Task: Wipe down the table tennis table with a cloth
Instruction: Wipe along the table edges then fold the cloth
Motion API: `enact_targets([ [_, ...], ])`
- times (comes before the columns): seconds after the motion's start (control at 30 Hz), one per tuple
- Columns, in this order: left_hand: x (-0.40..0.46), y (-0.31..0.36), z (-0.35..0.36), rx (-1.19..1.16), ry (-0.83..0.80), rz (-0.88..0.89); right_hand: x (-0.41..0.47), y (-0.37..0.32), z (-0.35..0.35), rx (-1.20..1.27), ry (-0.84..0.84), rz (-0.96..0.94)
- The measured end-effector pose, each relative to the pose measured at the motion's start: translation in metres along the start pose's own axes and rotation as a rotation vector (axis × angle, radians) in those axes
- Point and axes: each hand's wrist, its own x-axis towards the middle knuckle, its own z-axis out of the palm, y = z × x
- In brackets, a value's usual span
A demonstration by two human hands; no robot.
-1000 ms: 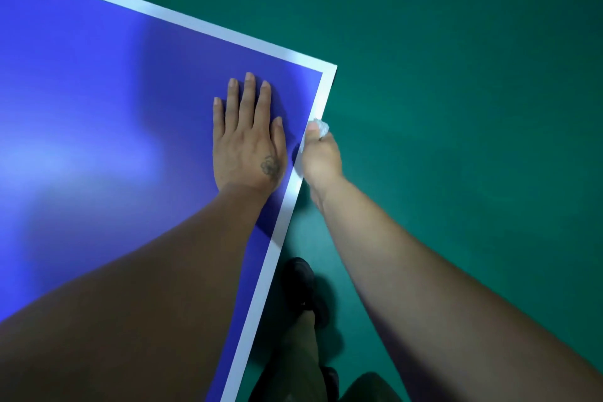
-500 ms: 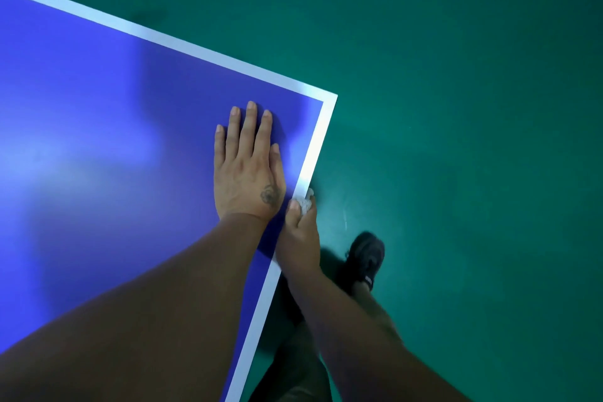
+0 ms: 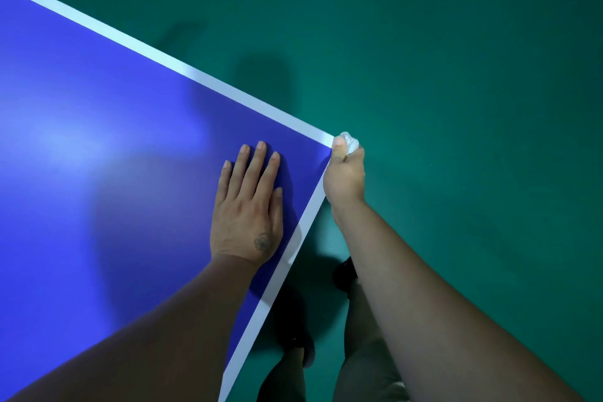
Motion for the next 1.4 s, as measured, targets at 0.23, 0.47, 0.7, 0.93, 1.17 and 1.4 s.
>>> enact_targets([
  [0.23, 0.006, 0.009, -0.007, -0.069, 0.048, -0.083, 0.018, -0.009, -0.055, -0.389, -0.369, -0.185],
  [0.47, 0.103, 0.024, 0.002, -0.074, 0.129, -0.828, 0.045, -0.039, -0.085, -0.695, -0.633, -0.206],
  [0.7, 0.121, 0.027, 0.017, 0.083, 0.042, -0.989, 0.07, -0.062, -0.078, -0.851, -0.843, -0.197],
  [0.93, 0.126, 0.027, 0.02, 0.1, 0.031, -1.001, 0.089, -0.101, 0.008, -0.94, -1.028, -0.283],
  [1.17, 0.131, 0.027, 0.022, 0.136, 0.012, -1.004, 0.102, -0.107, 0.071, -0.893, -1.082, -0.334],
  [1.4, 0.129, 0.028, 0.02, 0.152, 0.004, -0.996, 0.101, -0.095, 0.001, -0.897, -1.165, -0.292],
])
